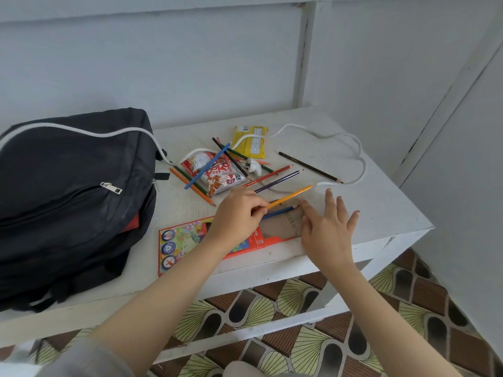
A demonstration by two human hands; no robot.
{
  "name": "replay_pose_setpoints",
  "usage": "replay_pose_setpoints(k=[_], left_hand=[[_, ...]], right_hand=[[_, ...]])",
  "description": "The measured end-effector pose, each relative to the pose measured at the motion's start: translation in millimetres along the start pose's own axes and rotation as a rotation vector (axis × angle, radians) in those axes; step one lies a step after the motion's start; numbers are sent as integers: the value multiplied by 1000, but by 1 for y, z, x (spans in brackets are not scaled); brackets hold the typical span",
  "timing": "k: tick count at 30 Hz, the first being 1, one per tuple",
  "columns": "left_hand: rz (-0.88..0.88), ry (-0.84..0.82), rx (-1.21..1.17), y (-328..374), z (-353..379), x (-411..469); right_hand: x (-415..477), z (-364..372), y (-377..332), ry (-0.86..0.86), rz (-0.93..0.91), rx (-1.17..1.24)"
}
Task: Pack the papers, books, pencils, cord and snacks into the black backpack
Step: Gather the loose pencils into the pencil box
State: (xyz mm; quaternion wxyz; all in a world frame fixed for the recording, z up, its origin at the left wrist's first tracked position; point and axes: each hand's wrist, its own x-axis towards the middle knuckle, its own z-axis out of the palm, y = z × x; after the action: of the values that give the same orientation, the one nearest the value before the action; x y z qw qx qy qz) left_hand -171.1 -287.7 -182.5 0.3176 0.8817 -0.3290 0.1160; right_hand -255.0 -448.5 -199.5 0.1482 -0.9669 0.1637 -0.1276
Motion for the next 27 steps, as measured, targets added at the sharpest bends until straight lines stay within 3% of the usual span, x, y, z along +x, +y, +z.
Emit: replay_pose_setpoints(k=[8, 16, 22, 27], left_hand=[[127, -19, 115, -11, -18, -23], [93, -32, 158, -11, -21, -32], [99, -202, 359, -5, -23, -38], [45, -121, 243, -3, -14, -46]], right_hand=[[1, -1, -3, -8, -13, -13], [-6, -1, -8, -67, -148, 36], [-5, 2, -10, -74, -191, 16], [-3, 3, -10, -92, -215, -8]])
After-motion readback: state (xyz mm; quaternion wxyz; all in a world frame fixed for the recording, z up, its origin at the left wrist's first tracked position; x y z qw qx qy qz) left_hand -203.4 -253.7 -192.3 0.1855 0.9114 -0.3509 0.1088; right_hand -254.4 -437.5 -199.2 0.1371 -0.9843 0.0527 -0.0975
